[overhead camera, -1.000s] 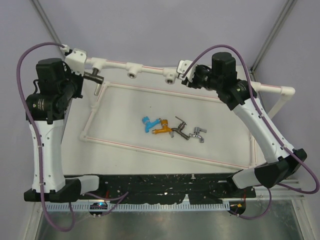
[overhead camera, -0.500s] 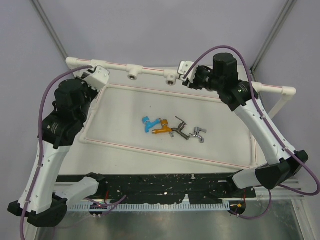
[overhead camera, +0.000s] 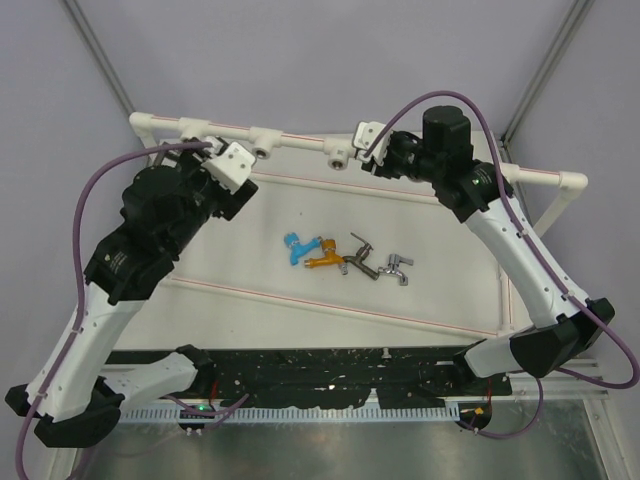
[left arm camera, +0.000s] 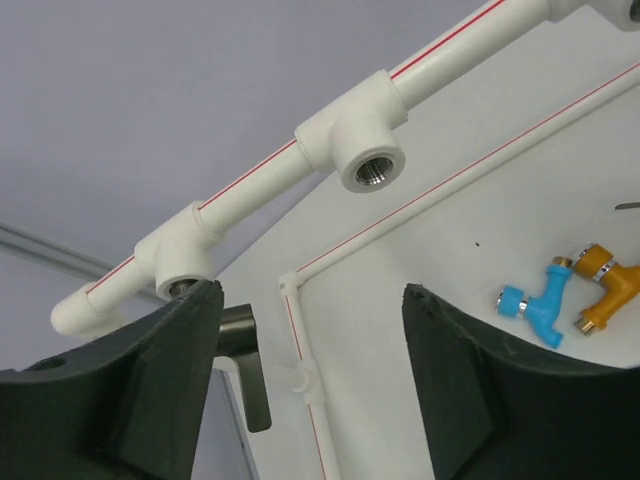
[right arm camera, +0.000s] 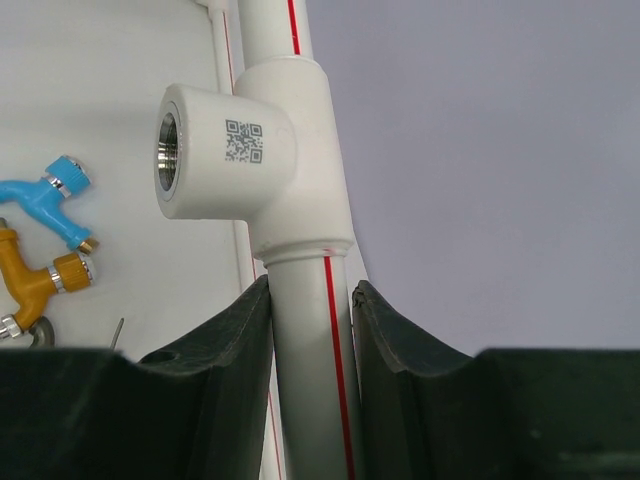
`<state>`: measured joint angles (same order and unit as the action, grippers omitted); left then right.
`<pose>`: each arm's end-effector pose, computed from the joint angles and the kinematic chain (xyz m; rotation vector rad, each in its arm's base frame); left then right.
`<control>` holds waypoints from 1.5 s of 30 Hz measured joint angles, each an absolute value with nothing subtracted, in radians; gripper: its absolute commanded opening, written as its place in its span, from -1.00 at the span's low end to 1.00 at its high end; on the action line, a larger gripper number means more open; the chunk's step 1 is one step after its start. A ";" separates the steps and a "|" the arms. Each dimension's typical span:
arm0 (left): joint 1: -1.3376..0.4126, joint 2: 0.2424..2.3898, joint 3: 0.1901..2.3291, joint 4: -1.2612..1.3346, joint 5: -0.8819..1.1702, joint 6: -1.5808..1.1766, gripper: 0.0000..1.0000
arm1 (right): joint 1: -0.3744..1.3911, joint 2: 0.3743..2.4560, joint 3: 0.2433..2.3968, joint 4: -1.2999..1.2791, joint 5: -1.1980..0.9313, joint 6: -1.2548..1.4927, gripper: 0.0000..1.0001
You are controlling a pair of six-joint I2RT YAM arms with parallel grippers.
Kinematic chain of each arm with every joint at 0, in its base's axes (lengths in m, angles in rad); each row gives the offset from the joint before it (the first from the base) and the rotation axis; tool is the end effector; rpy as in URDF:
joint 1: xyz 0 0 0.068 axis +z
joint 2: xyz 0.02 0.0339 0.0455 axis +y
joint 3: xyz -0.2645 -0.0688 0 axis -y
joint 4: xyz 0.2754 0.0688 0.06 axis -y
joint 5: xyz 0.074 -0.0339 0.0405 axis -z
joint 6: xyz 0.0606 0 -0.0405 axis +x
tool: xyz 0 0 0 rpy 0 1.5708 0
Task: Install the water faucets
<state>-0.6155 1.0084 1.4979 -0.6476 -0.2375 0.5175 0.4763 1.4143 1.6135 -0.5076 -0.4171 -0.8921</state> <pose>0.1920 -0.1183 0.4988 0.7742 1.5429 0.1329 0.3088 0.1869 0.4488 -1.3771 1.2402 0.1029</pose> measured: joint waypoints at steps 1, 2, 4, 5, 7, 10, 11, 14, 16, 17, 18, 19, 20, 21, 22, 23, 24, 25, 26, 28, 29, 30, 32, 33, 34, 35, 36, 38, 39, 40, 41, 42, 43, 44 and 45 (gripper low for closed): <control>-0.615 1.008 1.507 -0.646 -0.231 0.492 0.62 | 0.476 1.414 1.613 -0.507 -0.418 -0.891 -0.89; -0.615 1.008 1.519 -0.644 -0.236 0.471 0.68 | 0.476 1.414 1.613 -0.506 -0.418 -0.890 -0.90; -0.611 1.007 1.552 -0.641 -0.263 0.437 0.76 | 0.476 1.414 1.613 -0.505 -0.418 -0.889 -0.90; -0.602 1.008 1.570 -0.641 -0.278 0.422 0.78 | 0.476 1.414 1.613 -0.505 -0.418 -0.888 -0.90; -0.552 1.021 1.639 -0.659 -0.310 0.373 0.79 | 0.476 1.414 1.613 -0.505 -0.419 -0.888 -0.90; -0.380 1.062 1.770 -0.700 -0.315 0.260 0.82 | 0.476 1.414 1.613 -0.504 -0.420 -0.888 -0.89; -0.306 1.079 1.811 -0.721 -0.298 0.213 0.82 | 0.476 1.414 1.612 -0.503 -0.420 -0.888 -0.90; -0.111 1.127 1.895 -0.780 -0.210 0.072 0.82 | 0.476 1.414 1.611 -0.501 -0.421 -0.888 -0.90; -0.009 1.151 1.914 -0.801 -0.121 -0.019 0.82 | 0.476 1.414 1.611 -0.501 -0.421 -0.888 -0.90; 0.041 1.162 1.915 -0.807 -0.063 -0.070 0.82 | 0.476 1.414 1.611 -0.501 -0.421 -0.888 -0.90; 0.084 1.174 1.914 -0.813 -0.010 -0.115 0.82 | 0.476 1.414 1.611 -0.501 -0.421 -0.888 -0.90; 0.120 1.185 1.914 -0.817 0.038 -0.161 0.82 | 0.476 1.414 1.610 -0.501 -0.421 -0.888 -0.89; 0.148 1.198 1.912 -0.821 0.080 -0.202 0.82 | 0.476 1.414 1.610 -0.501 -0.421 -0.888 -0.90; 0.170 1.214 1.909 -0.823 0.114 -0.233 0.82 | 0.476 1.414 1.610 -0.500 -0.421 -0.888 -0.90; 0.183 1.236 1.906 -0.827 0.145 -0.260 0.82 | 0.476 1.414 1.610 -0.500 -0.421 -0.888 -0.90; 0.192 1.257 1.901 -0.831 0.168 -0.282 0.82 | 0.476 1.414 1.610 -0.500 -0.421 -0.888 -0.89; 0.198 1.278 1.896 -0.835 0.189 -0.297 0.82 | 0.476 1.414 1.610 -0.500 -0.422 -0.888 -0.90; 0.200 1.293 1.891 -0.838 0.204 -0.309 0.81 | 0.476 1.414 1.610 -0.500 -0.422 -0.888 -0.90; 0.202 1.309 1.883 -0.840 0.223 -0.319 0.81 | 0.476 1.414 1.610 -0.500 -0.422 -0.888 -0.90; 0.204 1.341 1.872 -0.849 0.256 -0.341 0.81 | 0.476 1.414 1.610 -0.500 -0.422 -0.888 -0.90; 0.204 1.351 1.868 -0.852 0.266 -0.345 0.80 | 0.476 1.414 1.610 -0.500 -0.422 -0.888 -0.90; 0.204 1.360 1.859 -0.852 0.278 -0.355 0.76 | 0.476 1.414 1.610 -0.500 -0.422 -0.888 -0.89; 0.205 1.364 1.839 -0.852 0.296 -0.364 0.66 | 0.476 1.414 1.609 -0.499 -0.422 -0.888 -0.90; 0.205 1.364 1.826 -0.853 0.308 -0.367 0.62 | 0.476 1.414 1.608 -0.497 -0.422 -0.888 -0.89; 0.205 1.364 1.817 -0.852 0.321 -0.373 0.57 | 0.476 1.414 1.608 -0.497 -0.422 -0.888 -0.90; 0.205 1.364 1.811 -0.849 0.331 -0.378 0.52 | 0.476 1.414 1.607 -0.496 -0.424 -0.888 -0.90; 0.205 1.364 1.805 -0.847 0.345 -0.383 0.46 | 0.476 1.414 1.607 -0.496 -0.424 -0.888 -0.89; 0.205 1.359 1.790 -0.842 0.367 -0.389 0.30 | 0.476 1.414 1.607 -0.496 -0.425 -0.888 -0.90; 0.205 1.354 1.779 -0.838 0.376 -0.391 0.25 | 0.476 1.414 1.607 -0.496 -0.425 -0.888 -0.90; 0.205 1.348 1.768 -0.831 0.387 -0.393 0.19 | 0.476 1.414 1.607 -0.496 -0.425 -0.888 -0.90; 0.205 1.341 1.758 -0.825 0.395 -0.395 0.15 | 0.476 1.414 1.607 -0.496 -0.426 -0.888 -0.90; 0.207 1.330 1.749 -0.818 0.406 -0.395 0.02 | 0.476 1.414 1.607 -0.496 -0.426 -0.888 -0.90; 0.207 1.330 1.749 -0.818 0.406 -0.395 -0.09 | 0.476 1.414 1.607 -0.496 -0.426 -0.888 -0.90; 0.208 1.330 1.749 -0.815 0.403 -0.392 -0.16 | 0.476 1.414 1.607 -0.497 -0.424 -0.888 -0.90; 0.211 1.330 1.749 -0.814 0.398 -0.389 -0.27 | 0.475 1.414 1.607 -0.498 -0.425 -0.888 -0.90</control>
<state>0.2108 1.3296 1.7493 -0.8139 0.3985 -0.3893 0.4747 1.4139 1.6070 -0.4976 -0.4248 -0.8875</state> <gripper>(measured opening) 0.486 0.392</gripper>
